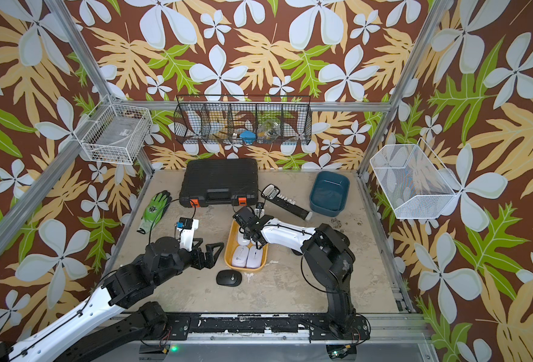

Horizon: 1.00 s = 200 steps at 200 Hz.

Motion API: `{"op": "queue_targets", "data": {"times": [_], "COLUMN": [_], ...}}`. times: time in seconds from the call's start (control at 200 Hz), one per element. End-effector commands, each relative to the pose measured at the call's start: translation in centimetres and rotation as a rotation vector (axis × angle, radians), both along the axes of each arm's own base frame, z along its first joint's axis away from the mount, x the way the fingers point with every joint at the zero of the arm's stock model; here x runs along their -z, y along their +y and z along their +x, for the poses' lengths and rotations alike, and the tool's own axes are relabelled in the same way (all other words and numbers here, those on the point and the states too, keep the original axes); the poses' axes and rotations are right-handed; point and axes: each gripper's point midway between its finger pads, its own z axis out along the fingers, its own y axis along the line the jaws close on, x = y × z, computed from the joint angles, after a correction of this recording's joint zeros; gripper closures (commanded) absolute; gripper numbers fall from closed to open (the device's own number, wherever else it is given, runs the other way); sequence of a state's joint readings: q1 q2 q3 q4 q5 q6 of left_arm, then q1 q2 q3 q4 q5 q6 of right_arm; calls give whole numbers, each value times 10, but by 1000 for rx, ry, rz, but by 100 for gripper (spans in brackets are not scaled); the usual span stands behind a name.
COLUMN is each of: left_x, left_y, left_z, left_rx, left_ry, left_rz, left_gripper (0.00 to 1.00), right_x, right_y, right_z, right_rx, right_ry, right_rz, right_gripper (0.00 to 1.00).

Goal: Place the mice by color into the storage box
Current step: Place the mouse in the storage box, then adjust the mouse in the storage box.

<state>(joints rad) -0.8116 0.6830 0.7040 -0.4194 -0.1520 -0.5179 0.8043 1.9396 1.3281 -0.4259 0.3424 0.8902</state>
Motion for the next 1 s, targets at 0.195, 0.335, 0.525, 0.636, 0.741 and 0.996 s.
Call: {"op": "queue_targets", "data": {"times": [0.195,0.335,0.525,0.636,0.741,0.996], "left_x": [0,-1,-3,-1,0,4], "left_y": [1,-1,-1,-1,-2,-3], "left_z": [-2,-2,-2,-2,-2,-2], "left_rx": [6,10,12,12,13,12], "left_ry": [-1,3,-1,2,5,10], "left_rz": [-2,-6,-11,-10,-15,-18], "left_gripper": [0,0,0,0,0,0], "right_x": [5,1,-21,-39,-57,-81], "right_y": [-7,-5,-2,1,10,30], "right_z": [1,1,3,3,1,-9], "right_rx": [32,34,34,32,6,-149], "right_ry": [5,-1,-35,-63,-87,-92], "right_rz": [-9,7,45,85,128,273], "right_gripper": [25,20,19,19,19,43]}}
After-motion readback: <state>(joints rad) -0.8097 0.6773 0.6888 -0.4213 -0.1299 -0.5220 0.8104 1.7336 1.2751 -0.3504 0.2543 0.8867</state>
